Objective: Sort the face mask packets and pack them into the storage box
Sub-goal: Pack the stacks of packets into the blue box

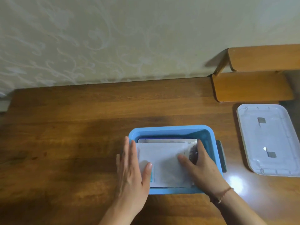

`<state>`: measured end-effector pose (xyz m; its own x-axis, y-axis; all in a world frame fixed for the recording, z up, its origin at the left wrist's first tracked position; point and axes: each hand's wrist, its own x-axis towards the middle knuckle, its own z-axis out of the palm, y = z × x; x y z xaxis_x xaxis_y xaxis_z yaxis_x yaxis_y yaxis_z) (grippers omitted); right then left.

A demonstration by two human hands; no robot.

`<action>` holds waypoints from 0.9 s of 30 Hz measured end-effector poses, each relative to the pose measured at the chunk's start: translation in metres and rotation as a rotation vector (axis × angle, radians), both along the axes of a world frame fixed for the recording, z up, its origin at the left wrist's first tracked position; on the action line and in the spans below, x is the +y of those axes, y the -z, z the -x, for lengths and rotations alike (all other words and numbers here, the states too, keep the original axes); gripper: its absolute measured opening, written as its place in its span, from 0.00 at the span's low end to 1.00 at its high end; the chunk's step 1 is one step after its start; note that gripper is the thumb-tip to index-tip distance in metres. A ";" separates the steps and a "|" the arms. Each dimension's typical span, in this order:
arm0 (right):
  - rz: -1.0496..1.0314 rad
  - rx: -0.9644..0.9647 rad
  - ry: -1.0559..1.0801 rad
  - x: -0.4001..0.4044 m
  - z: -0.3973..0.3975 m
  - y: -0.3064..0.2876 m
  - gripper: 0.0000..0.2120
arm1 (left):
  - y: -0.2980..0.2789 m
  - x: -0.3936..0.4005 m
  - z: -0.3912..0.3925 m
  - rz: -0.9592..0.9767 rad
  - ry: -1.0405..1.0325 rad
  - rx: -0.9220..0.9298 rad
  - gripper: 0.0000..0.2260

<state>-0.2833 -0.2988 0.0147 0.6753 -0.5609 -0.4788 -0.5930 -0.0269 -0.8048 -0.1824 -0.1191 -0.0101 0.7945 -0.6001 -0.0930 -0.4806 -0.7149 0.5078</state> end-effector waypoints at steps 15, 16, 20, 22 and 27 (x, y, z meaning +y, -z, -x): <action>-0.456 -0.037 0.173 -0.016 -0.009 0.007 0.25 | -0.015 -0.008 -0.011 -0.052 0.208 -0.146 0.30; -0.520 -0.053 0.190 -0.016 -0.010 0.009 0.26 | -0.015 -0.011 -0.013 -0.039 0.259 -0.174 0.29; -0.649 -0.063 0.218 -0.017 -0.011 0.010 0.26 | -0.015 -0.019 -0.018 -0.086 0.320 -0.199 0.27; -0.638 -0.033 0.215 -0.014 -0.013 0.013 0.26 | -0.015 -0.020 -0.018 -0.125 0.326 -0.185 0.28; -0.621 0.042 0.163 -0.015 -0.014 0.021 0.39 | -0.021 -0.025 -0.016 -0.245 0.354 -0.201 0.31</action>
